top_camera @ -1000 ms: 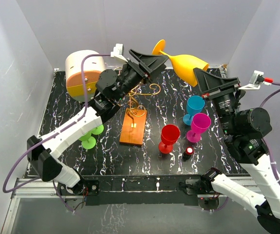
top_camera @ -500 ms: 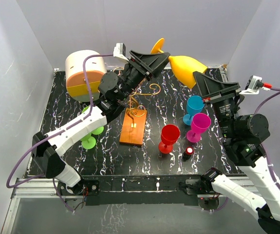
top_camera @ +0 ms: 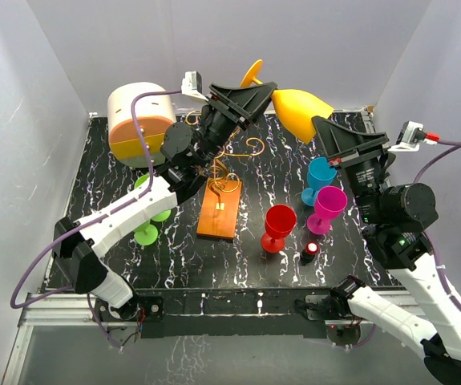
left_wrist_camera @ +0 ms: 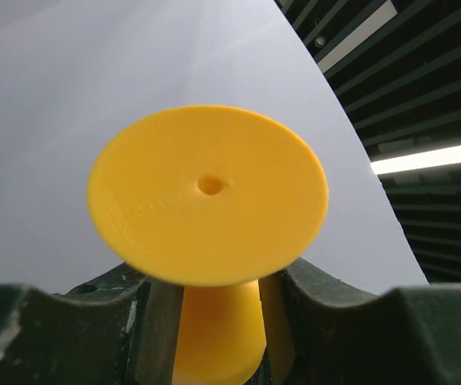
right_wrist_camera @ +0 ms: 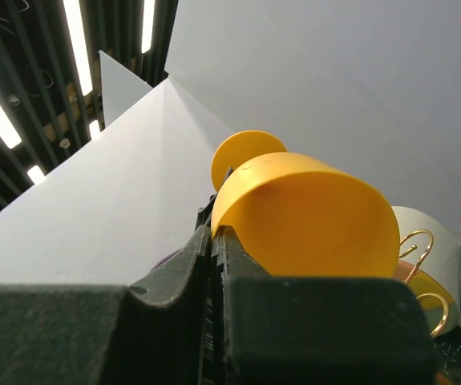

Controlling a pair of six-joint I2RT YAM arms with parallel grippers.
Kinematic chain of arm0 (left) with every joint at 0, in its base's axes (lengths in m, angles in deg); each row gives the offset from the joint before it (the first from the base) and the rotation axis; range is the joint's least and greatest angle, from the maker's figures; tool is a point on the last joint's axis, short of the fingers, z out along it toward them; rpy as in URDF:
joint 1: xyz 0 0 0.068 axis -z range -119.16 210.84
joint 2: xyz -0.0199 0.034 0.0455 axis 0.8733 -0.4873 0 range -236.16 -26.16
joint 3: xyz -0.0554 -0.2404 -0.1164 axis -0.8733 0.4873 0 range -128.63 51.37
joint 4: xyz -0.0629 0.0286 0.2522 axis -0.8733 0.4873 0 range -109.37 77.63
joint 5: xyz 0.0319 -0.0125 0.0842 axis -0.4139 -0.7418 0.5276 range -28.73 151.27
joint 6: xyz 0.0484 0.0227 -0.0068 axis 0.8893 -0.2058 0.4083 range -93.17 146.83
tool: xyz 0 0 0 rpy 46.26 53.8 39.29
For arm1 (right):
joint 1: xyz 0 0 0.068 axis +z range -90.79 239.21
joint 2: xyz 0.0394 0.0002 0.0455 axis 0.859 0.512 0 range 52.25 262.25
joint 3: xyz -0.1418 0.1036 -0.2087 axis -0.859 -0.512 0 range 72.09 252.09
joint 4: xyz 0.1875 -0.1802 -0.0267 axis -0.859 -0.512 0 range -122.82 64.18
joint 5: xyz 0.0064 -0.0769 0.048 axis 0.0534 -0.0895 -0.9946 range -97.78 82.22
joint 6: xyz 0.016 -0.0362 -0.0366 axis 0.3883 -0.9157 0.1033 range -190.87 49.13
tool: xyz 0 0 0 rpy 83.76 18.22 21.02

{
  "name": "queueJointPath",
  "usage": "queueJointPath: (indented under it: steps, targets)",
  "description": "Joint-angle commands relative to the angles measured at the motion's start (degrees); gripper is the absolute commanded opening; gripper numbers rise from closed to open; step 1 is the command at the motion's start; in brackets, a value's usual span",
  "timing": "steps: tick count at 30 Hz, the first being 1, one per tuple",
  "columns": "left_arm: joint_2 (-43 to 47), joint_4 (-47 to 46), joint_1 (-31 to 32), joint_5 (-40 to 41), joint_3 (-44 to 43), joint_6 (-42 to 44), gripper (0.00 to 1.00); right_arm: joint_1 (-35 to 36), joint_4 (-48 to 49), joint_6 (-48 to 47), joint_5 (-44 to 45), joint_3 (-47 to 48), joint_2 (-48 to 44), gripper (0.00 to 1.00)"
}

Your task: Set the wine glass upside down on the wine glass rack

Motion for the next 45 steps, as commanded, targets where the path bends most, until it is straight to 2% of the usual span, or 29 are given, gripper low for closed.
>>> queueJointPath:
  steps: [1, 12, 16, 17, 19, 20, 22, 25, 29, 32, 37, 42, 45]
  targets:
    - [1.42, -10.72, 0.23, 1.02, 0.05, 1.65, 0.33, 0.09, -0.41, 0.88, -1.27, 0.08, -1.29, 0.0]
    - [0.6, -13.49, 0.24, 0.77, -1.04, 4.24, 0.0, 0.06, -5.99, 3.02, -3.68, 0.31, -3.06, 0.0]
    - [0.67, -13.46, 0.23, 0.77, -0.93, 5.21, 0.0, 0.07, -6.13, 2.7, -4.12, 0.27, -3.04, 0.0]
    - [0.8, -13.5, 0.23, 0.73, -0.87, 5.62, 0.0, 0.13, -6.17, 2.49, -4.2, 0.22, -2.95, 0.1]
    - [1.26, -13.48, 0.26, 0.85, -0.51, 6.7, 0.0, 0.08, -6.56, 2.16, -4.15, 0.19, -2.85, 0.41]
    - [1.64, -13.5, 0.23, 0.89, -0.29, 7.33, 0.0, 0.14, -6.66, 1.48, -4.1, 0.23, -2.85, 0.52]
    - [2.73, -13.29, 0.22, 1.11, 0.51, 9.16, 0.0, 0.14, -8.75, -0.88, -3.96, 0.95, -2.78, 0.68]
    - [5.56, -11.31, 0.23, 1.08, 2.0, 12.53, 0.0, 0.09, -15.75, -4.87, -3.08, 3.17, -2.45, 0.78]
    - [10.42, -1.82, 0.22, -0.41, 2.47, 19.35, 0.0, 0.09, -22.06, -12.75, -4.17, 4.89, -4.16, 0.84]
    - [14.83, 7.08, 0.23, -2.58, 3.34, 25.02, 0.0, 0.1, -22.83, -19.57, -9.24, 5.88, -6.42, 0.87]
    - [21.91, 22.24, 0.22, -4.33, 5.81, 30.55, 0.0, 0.11, -33.05, -31.17, -11.89, 15.06, -4.15, 0.88]
    - [26.29, 30.06, 0.23, -9.07, 5.68, 33.98, 0.0, 0.12, -36.54, -35.21, -12.93, 18.38, 0.11, 0.88]
    - [28.14, 36.16, 0.26, -12.47, 4.73, 38.05, 0.0, 0.04, -36.72, -35.41, -18.52, 20.49, 2.72, 0.87]
